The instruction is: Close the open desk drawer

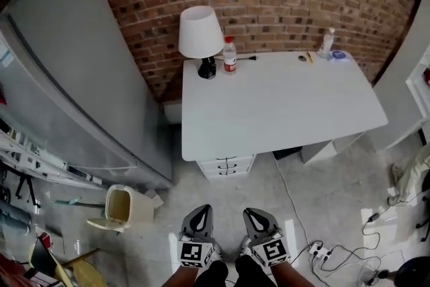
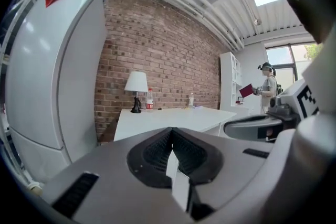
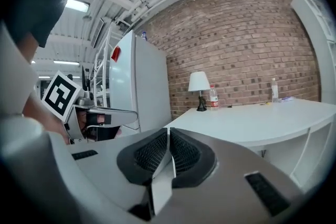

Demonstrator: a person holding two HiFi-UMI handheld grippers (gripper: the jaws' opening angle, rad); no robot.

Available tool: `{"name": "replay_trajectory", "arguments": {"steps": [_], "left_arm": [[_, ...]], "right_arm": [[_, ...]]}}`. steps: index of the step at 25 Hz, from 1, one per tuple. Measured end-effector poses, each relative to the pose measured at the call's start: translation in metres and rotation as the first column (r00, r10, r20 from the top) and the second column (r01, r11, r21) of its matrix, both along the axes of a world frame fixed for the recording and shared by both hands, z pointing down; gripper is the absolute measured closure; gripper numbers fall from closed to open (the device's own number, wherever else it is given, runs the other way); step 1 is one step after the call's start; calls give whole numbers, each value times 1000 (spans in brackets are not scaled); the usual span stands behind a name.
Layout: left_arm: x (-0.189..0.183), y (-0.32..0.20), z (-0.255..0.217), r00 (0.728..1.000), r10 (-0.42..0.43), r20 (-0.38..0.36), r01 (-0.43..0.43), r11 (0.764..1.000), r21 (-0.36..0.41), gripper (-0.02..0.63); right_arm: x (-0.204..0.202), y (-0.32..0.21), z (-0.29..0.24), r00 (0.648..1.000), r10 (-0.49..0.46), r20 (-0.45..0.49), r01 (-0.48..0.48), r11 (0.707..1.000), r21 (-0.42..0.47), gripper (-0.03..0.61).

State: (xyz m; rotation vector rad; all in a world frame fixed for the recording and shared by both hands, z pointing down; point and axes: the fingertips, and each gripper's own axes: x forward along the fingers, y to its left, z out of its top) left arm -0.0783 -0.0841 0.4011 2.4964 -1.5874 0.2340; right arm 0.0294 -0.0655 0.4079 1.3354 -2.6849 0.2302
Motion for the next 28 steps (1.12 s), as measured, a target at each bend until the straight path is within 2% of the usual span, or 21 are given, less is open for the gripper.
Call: {"name": "replay_trajectory", "arguments": {"steps": [6,10,14,23,28], "left_arm": [[-5,-8,-61,1000,-19,-4,20,998,63,606],[-4,0,-87,1000,3,-31,-1,998,63,606],[-6,1,-107,998,-5,-56,9,996,85,606],[-5,6,-133,998,13,-59,-6,993,120,606],[-5,7,-135,999,23,-43,-18,992,125,606]], "right_arm": [[4,-4,-70,998,64,28,-66,996,63,541],[-1,0,-97,999,38,-23,-36,995,94,549],[5,-6,-124,998,52,-30,-47,988,146,551],[10,-10,-145,994,100,-49,-90,981,170,549],[8,-9,-148,994,107,-23,-102,982,160,549]]}}
